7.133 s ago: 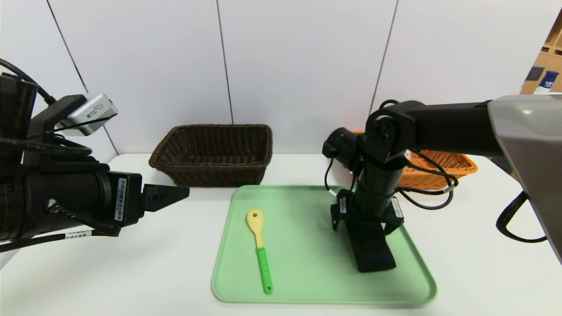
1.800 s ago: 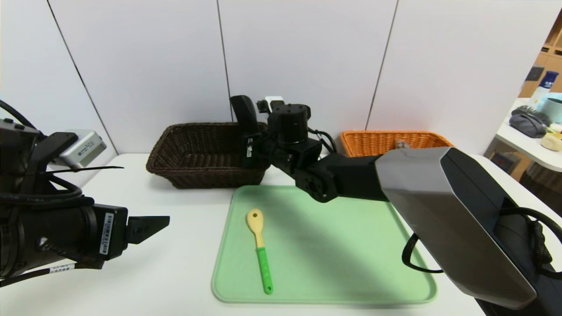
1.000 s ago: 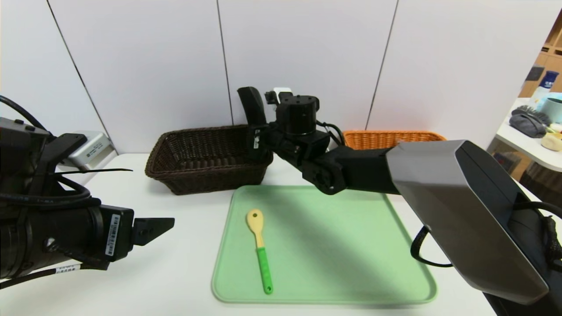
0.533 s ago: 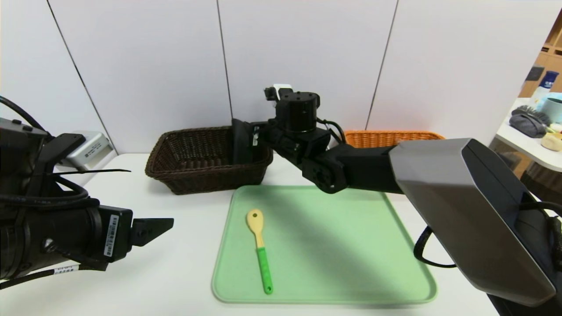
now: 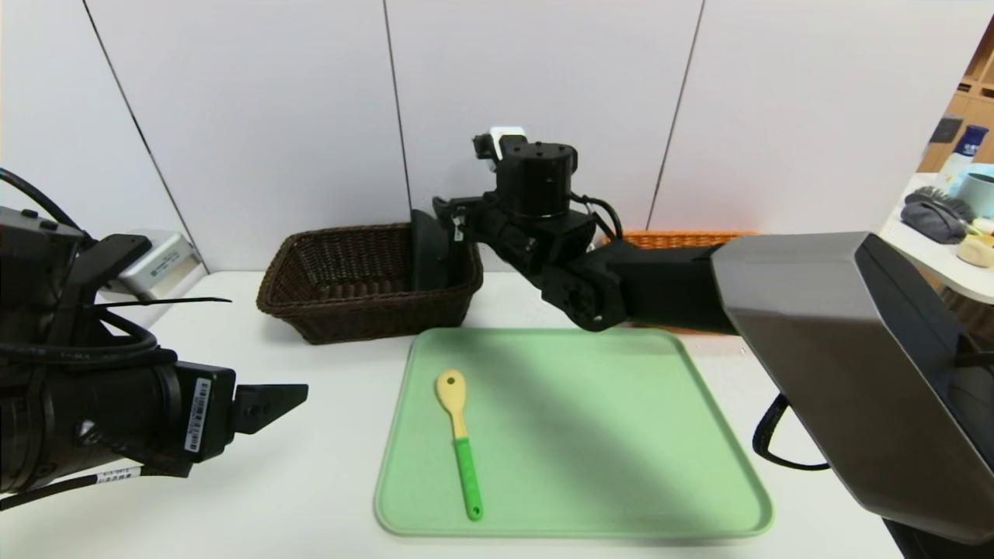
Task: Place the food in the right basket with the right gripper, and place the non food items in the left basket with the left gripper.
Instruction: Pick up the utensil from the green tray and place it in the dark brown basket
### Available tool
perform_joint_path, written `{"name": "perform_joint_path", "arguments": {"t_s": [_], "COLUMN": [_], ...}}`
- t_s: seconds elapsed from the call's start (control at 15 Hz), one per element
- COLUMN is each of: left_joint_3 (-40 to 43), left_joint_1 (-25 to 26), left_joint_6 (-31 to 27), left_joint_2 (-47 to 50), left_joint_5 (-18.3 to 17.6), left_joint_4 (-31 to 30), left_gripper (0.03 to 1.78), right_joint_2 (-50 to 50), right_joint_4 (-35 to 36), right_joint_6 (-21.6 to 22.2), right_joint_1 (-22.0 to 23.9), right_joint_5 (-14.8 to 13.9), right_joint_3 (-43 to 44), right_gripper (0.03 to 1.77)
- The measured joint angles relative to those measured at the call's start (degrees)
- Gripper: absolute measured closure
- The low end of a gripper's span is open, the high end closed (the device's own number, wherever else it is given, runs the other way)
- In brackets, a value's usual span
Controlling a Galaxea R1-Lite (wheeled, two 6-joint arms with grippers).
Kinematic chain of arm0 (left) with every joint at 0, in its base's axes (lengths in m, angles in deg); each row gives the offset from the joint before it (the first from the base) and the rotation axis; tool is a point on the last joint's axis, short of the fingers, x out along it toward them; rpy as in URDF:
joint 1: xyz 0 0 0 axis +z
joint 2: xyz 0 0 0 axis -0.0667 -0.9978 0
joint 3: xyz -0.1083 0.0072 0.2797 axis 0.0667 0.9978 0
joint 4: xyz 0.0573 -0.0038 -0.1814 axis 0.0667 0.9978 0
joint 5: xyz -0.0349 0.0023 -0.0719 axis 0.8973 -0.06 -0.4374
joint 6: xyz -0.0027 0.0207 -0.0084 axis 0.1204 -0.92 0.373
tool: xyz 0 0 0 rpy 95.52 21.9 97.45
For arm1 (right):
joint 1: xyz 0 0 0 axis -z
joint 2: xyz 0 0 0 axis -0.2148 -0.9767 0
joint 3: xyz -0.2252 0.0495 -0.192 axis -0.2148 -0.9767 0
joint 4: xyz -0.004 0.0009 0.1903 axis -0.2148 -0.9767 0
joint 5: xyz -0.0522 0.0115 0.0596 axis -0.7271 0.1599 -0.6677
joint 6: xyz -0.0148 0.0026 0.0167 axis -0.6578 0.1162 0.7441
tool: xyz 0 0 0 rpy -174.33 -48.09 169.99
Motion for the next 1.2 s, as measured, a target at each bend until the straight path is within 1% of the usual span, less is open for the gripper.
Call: {"name": "perform_joint_path", "arguments": {"t_s": [0.13, 0.27, 0.33, 0.53, 0.6, 0.73, 0.8, 0.93, 1.0, 1.13, 1.2], "left_joint_3": [-0.6, -2.4, -3.5, -8.3, -10.7, -14.8, -16.6, -19.2, -20.0, -21.9, -22.9], "left_joint_1": [-0.2, -1.3, -2.4, -6.2, -7.9, -10.3, -11.3, -12.8, -13.4, -14.4, -14.7], "left_joint_6": [0.0, 0.1, 0.3, 1.9, 3.5, 6.4, 7.4, 8.5, 8.7, 8.9, 8.8], "left_joint_2": [-0.1, -0.4, -0.9, -3.4, -4.8, -7.5, -9.2, -12.5, -14.0, -17.0, -18.3], "left_joint_5": [0.0, 0.0, 0.1, 1.1, 1.4, 1.6, 1.6, 1.8, 1.8, 2.3, 2.9], "left_joint_4": [-0.1, 0.1, 0.5, 3.6, 4.6, 7.1, 8.4, 8.6, 8.4, 8.0, 8.0], "left_gripper": [0.12, 0.12, 0.12, 0.12, 0.12, 0.12, 0.12, 0.12, 0.12, 0.12, 0.12], "right_joint_2": [2.0, 5.2, 7.1, 13.4, 15.7, 20.2, 22.8, 28.0, 30.4, 35.6, 38.1], "right_joint_4": [-1.1, -5.1, -8.0, -19.8, -23.6, -30.1, -34.3, -44.4, -50.1, -61.7, -66.1], "right_joint_6": [-1.4, -2.0, -2.0, -1.7, -1.5, -1.8, -2.0, -2.3, -2.3, -2.1, -2.2], "right_joint_1": [-0.2, -0.4, -0.4, 0.0, 0.4, 1.5, 2.0, 3.3, 4.5, 8.6, 10.5], "right_joint_5": [-1.4, -2.9, -3.9, -9.3, -10.5, -11.1, -11.1, -11.0, -10.8, -10.4, -10.0], "right_joint_3": [0.0, -0.1, -0.3, -2.3, -3.9, -7.2, -8.3, -9.5, -9.9, -11.7, -13.4], "right_gripper": [0.24, 0.2, 0.19, 0.16, 0.15, 0.14, 0.13, 0.12, 0.12, 0.11, 0.11]}}
